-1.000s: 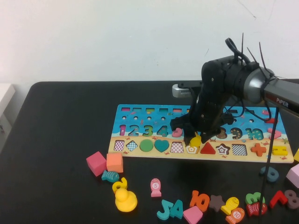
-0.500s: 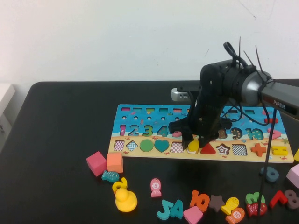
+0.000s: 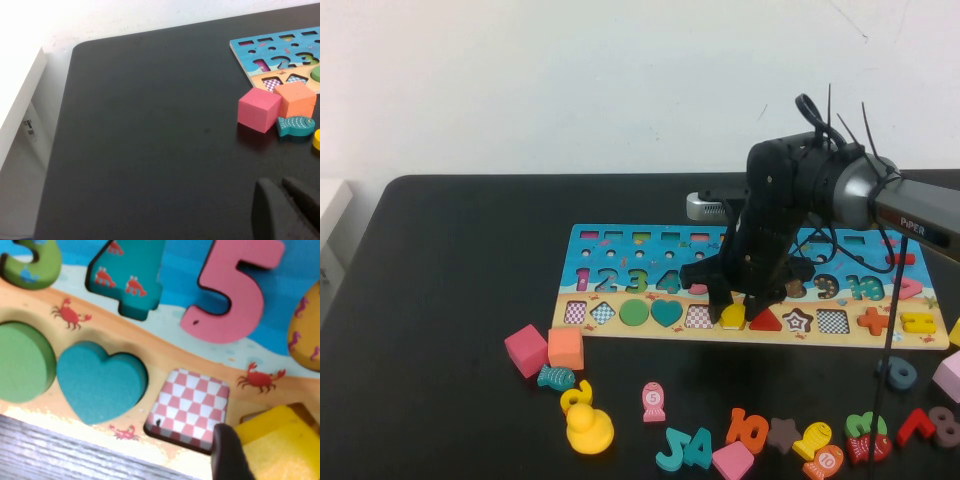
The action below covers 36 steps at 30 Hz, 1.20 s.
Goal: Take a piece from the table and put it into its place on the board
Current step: Place the "Pentagon" into the hole of the Pentagon
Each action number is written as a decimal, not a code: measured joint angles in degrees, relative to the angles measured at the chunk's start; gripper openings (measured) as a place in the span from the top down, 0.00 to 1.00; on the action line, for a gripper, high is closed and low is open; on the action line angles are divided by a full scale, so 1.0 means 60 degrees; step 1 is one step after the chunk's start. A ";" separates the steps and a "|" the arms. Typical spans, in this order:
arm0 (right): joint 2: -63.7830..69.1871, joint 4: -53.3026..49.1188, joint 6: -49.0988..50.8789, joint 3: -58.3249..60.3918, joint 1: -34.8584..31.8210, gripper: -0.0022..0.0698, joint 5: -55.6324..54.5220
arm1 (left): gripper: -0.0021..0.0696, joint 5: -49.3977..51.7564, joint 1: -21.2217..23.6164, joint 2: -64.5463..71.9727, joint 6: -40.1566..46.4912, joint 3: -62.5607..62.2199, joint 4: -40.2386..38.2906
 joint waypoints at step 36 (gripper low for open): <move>-0.0017 -0.2159 0.2086 -0.0015 0.0487 0.45 0.0774 | 0.97 0.0000 0.0000 0.0000 0.0000 0.0000 0.0000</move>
